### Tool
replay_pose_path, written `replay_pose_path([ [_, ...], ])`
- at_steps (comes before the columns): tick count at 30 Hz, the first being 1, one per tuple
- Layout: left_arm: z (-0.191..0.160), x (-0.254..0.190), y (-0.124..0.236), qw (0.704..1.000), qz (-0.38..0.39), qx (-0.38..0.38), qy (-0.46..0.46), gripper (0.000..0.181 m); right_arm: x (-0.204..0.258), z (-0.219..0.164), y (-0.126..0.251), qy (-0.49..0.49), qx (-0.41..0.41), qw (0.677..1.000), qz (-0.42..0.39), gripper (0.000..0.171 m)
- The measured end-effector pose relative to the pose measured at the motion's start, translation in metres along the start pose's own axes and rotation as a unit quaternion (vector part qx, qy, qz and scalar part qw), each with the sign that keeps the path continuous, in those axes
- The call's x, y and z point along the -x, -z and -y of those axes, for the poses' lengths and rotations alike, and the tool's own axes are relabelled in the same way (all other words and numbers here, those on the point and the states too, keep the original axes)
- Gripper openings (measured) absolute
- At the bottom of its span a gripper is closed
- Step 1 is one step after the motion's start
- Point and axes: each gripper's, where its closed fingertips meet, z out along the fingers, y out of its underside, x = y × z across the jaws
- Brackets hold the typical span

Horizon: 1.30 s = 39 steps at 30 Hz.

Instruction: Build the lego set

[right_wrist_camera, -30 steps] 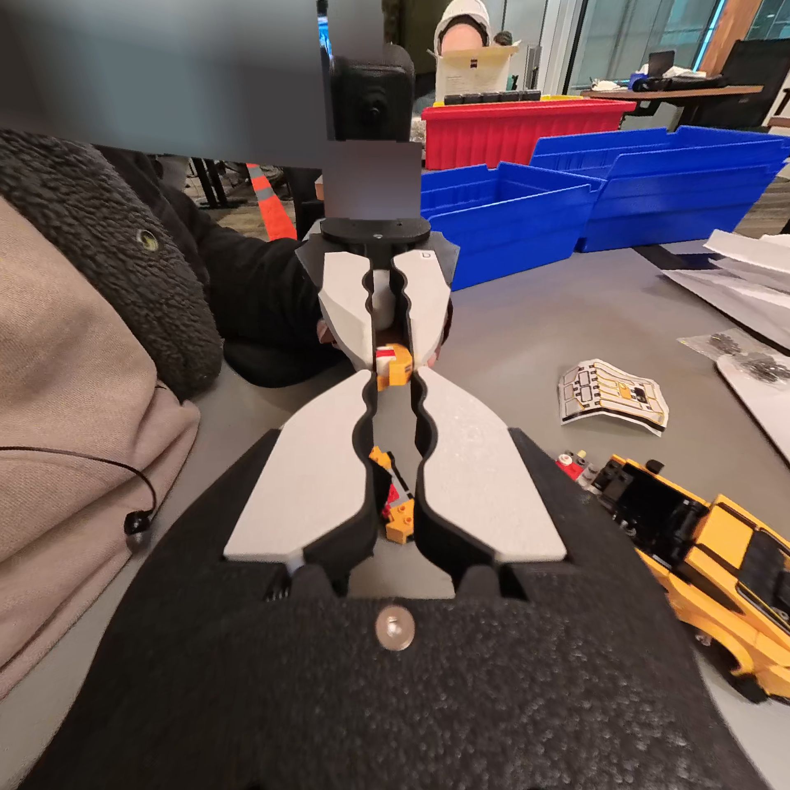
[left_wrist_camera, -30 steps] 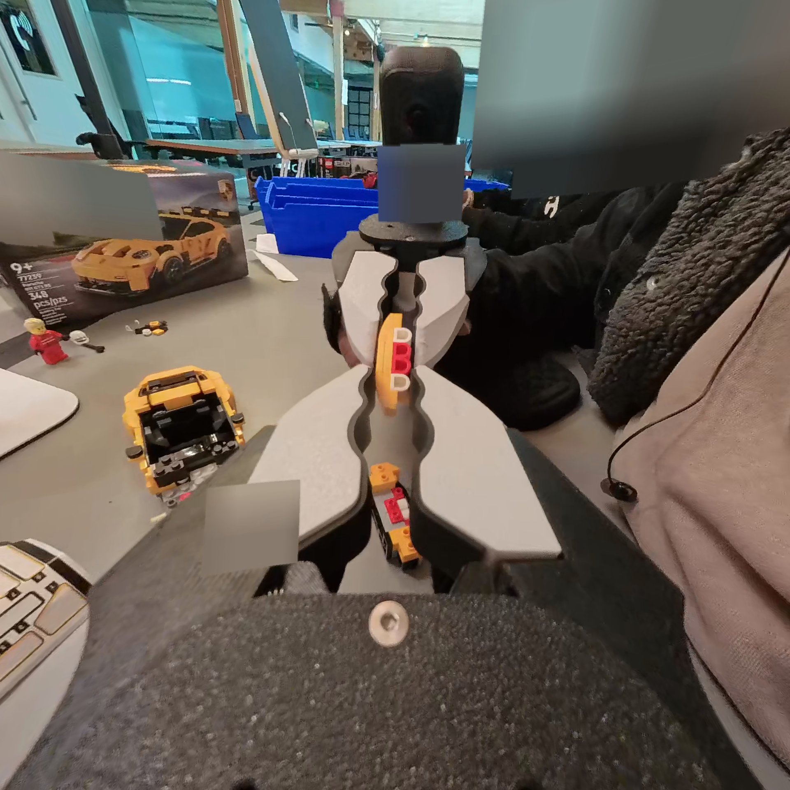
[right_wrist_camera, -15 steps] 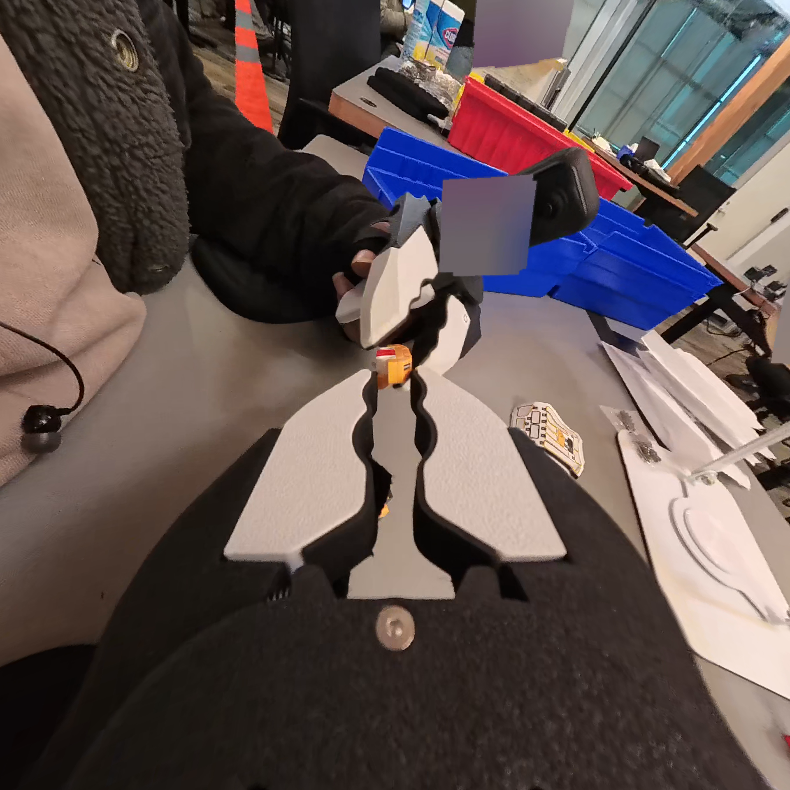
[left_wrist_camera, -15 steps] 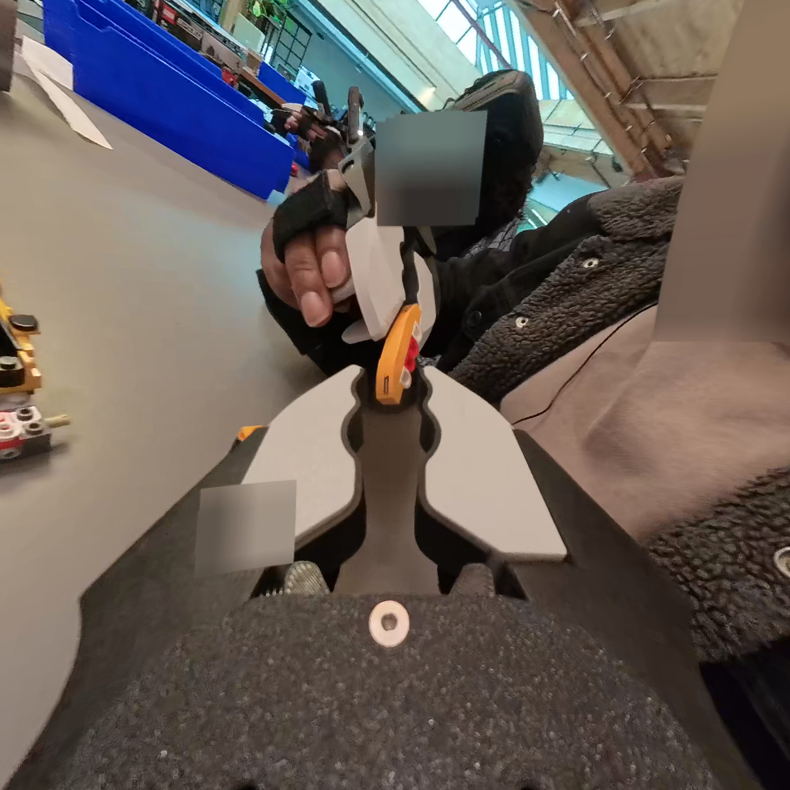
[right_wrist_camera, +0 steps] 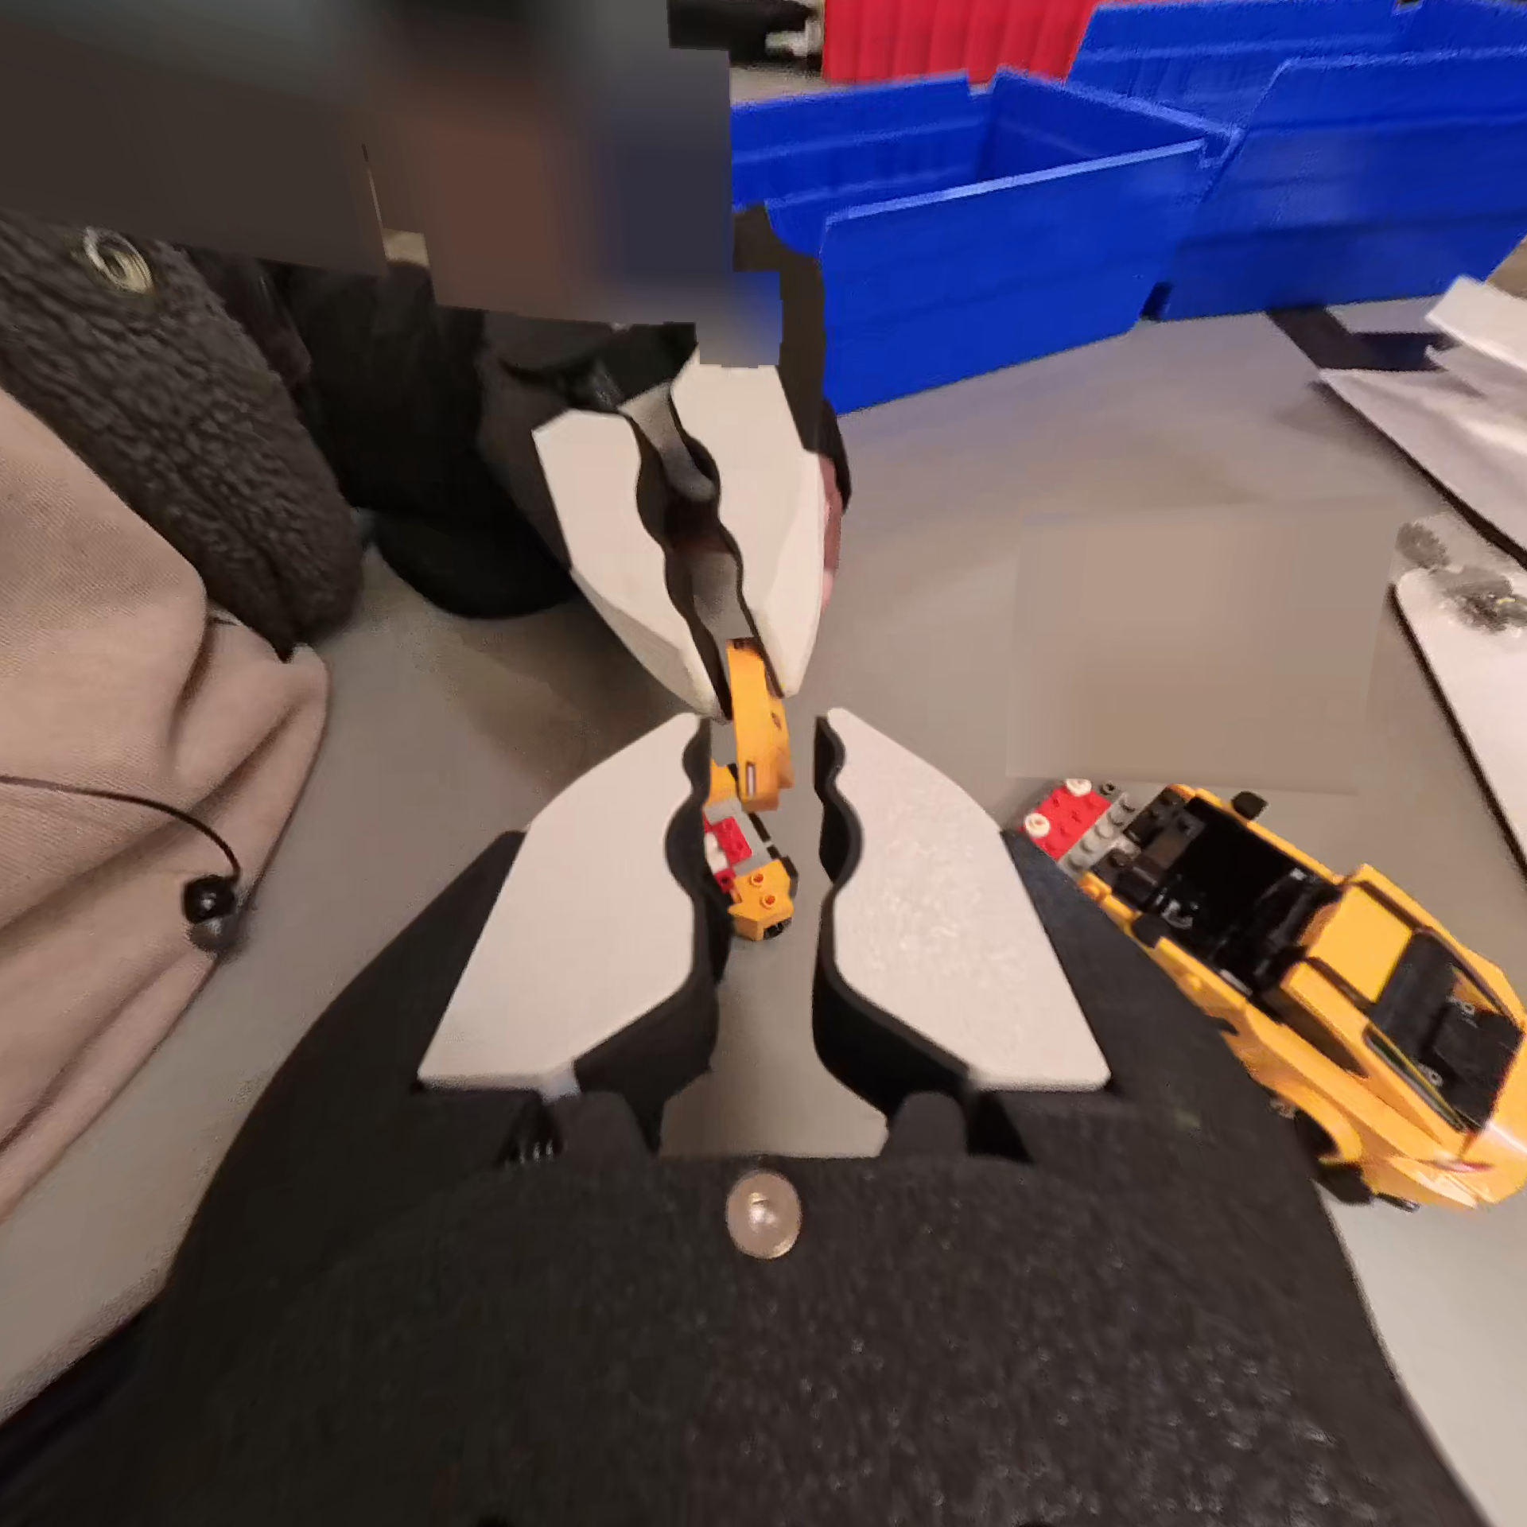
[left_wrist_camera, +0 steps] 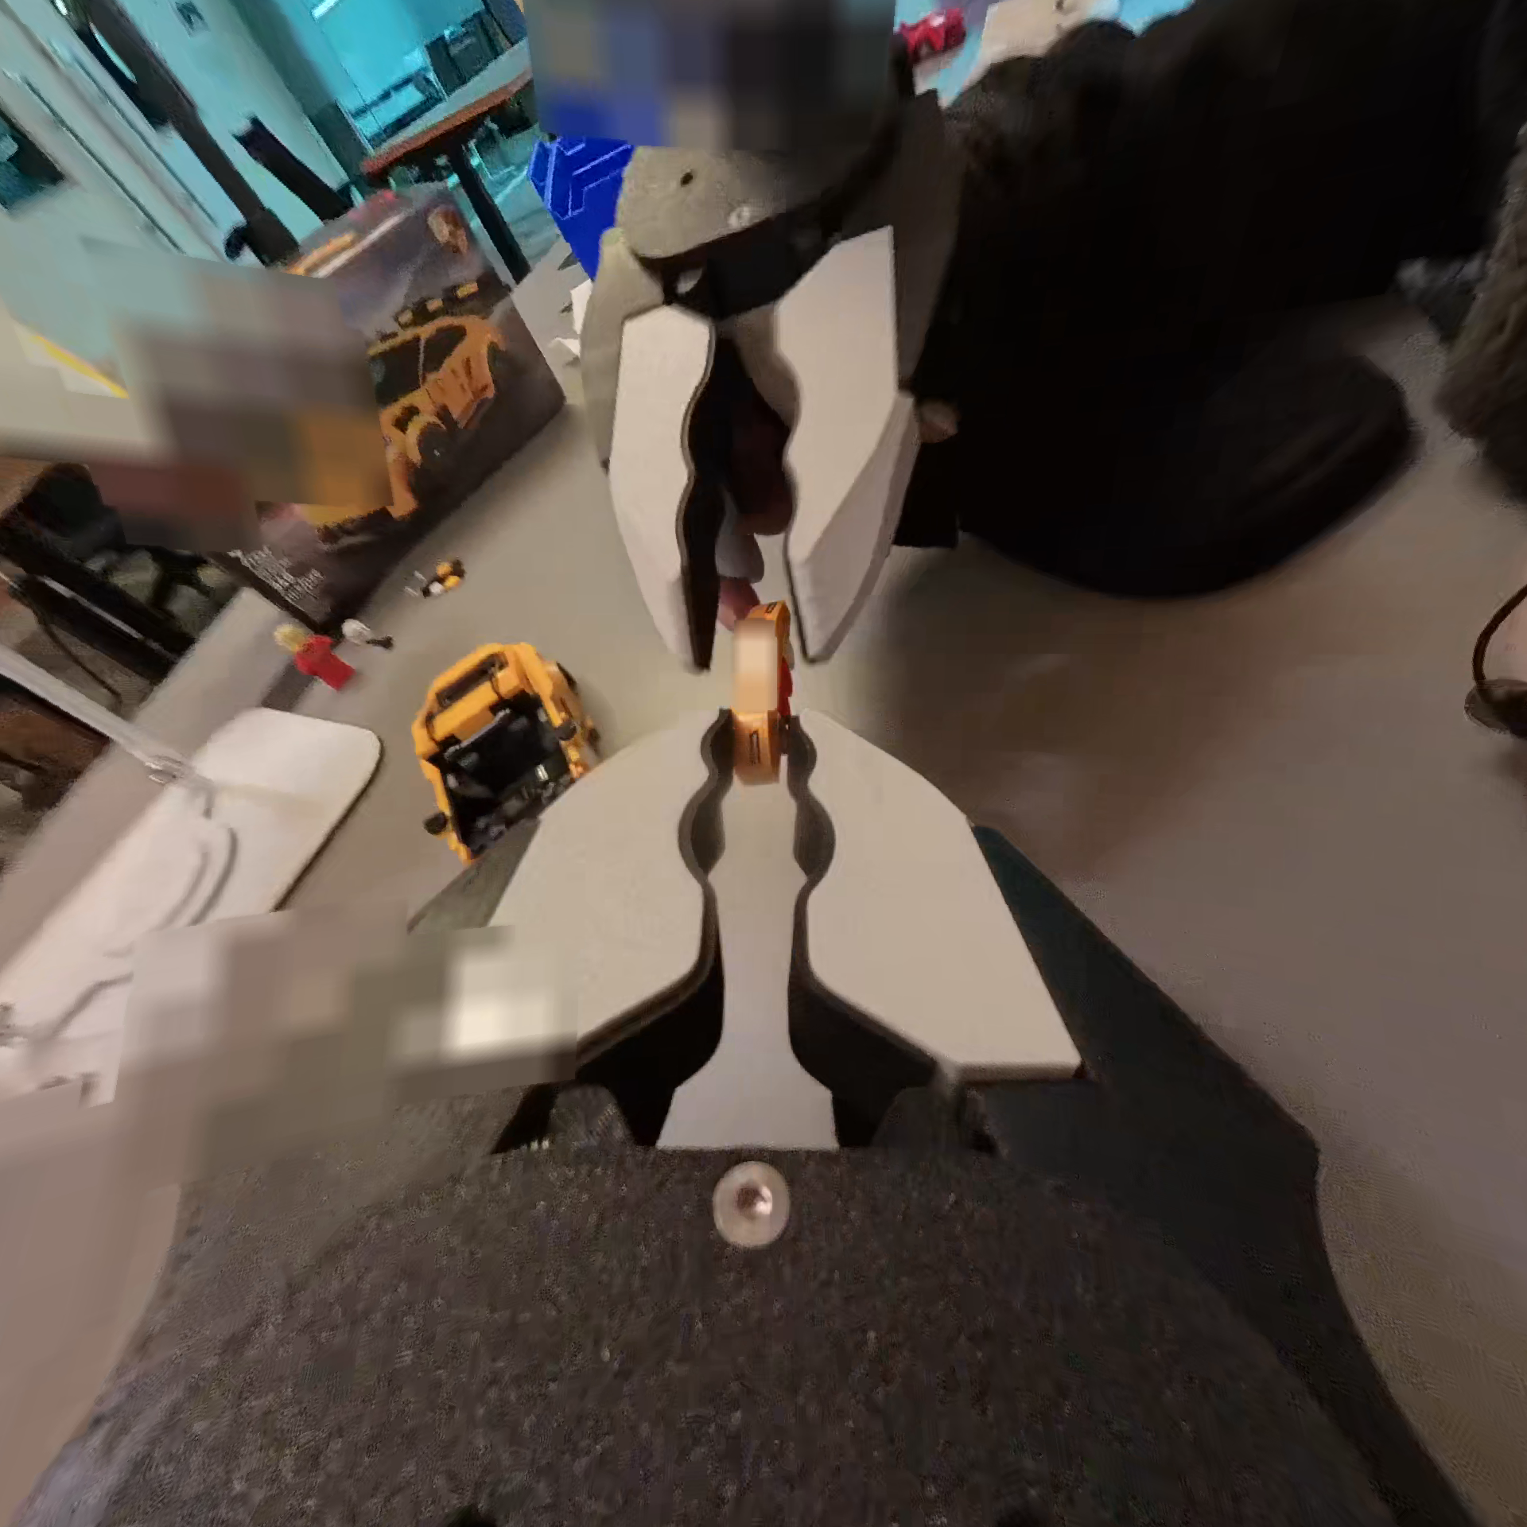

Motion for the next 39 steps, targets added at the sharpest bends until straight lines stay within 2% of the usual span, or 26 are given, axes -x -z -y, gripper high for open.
replay_pose_path([
  [2,-0.002,0.0,-0.002,0.999,0.013,0.015,-0.03,0.012,0.0,-0.006,-0.005,0.024,0.015,1.0,-0.013,0.011],
  [4,-0.006,-0.002,-0.003,1.0,0.002,0.019,-0.02,0.012,0.0,-0.009,-0.007,0.055,0.019,0.998,-0.02,0.01],
  [6,-0.003,-0.005,-0.001,0.998,-0.035,-0.003,0.045,0.013,0.001,-0.007,-0.007,0.096,0.007,0.995,-0.029,0.01],
  [7,0.0,-0.006,0.002,0.993,-0.064,-0.021,0.096,0.019,0.001,-0.005,-0.006,0.126,0.002,0.991,-0.038,0.009],
  [9,0.005,-0.008,0.006,0.967,-0.128,-0.043,0.217,0.033,0.003,-0.002,-0.003,0.186,-0.011,0.981,-0.054,0.009],
  [11,0.008,-0.009,0.008,0.929,-0.183,-0.059,0.316,0.035,0.003,0.001,-0.003,0.246,-0.017,0.966,-0.08,0.009],
  [13,0.011,-0.012,0.009,0.903,-0.215,-0.067,0.366,0.031,0.007,0.003,-0.004,0.291,-0.015,0.952,-0.094,0.009],
  [15,0.012,-0.016,0.009,0.893,-0.231,-0.067,0.38,0.029,0.012,0.003,-0.007,0.319,-0.01,0.943,-0.097,0.009],
  [17,0.009,-0.019,0.007,0.896,-0.231,-0.057,0.375,0.018,0.015,0.001,-0.01,0.335,-0.002,0.937,-0.098,0.009],
  [20,0.004,-0.016,0.005,0.915,-0.201,-0.042,0.346,0.018,0.011,0.0,-0.012,0.315,0.004,0.944,-0.103,0.01],
  [23,-0.006,-0.011,0.002,0.947,-0.151,-0.016,0.283,0.018,0.009,-0.009,-0.011,0.21,0.025,0.976,-0.06,0.027],
  [25,-0.013,-0.009,0.0,0.968,-0.114,0.01,0.223,0.018,0.008,-0.014,-0.009,0.141,0.031,0.989,-0.022,0.028],
  [27,-0.019,-0.009,-0.002,0.981,-0.089,0.036,0.168,0.018,0.004,-0.022,-0.009,0.115,0.055,0.992,-0.013,0.028],
  [32,-0.031,-0.017,-0.009,0.989,-0.069,0.085,0.104,0.018,0.006,-0.038,-0.015,0.1,0.115,0.988,0.018,0.026],
  [39,-0.037,-0.02,-0.01,0.989,-0.058,0.104,0.082,0.018,0.006,-0.045,-0.023,0.124,0.162,0.978,0.048,0.018],
])
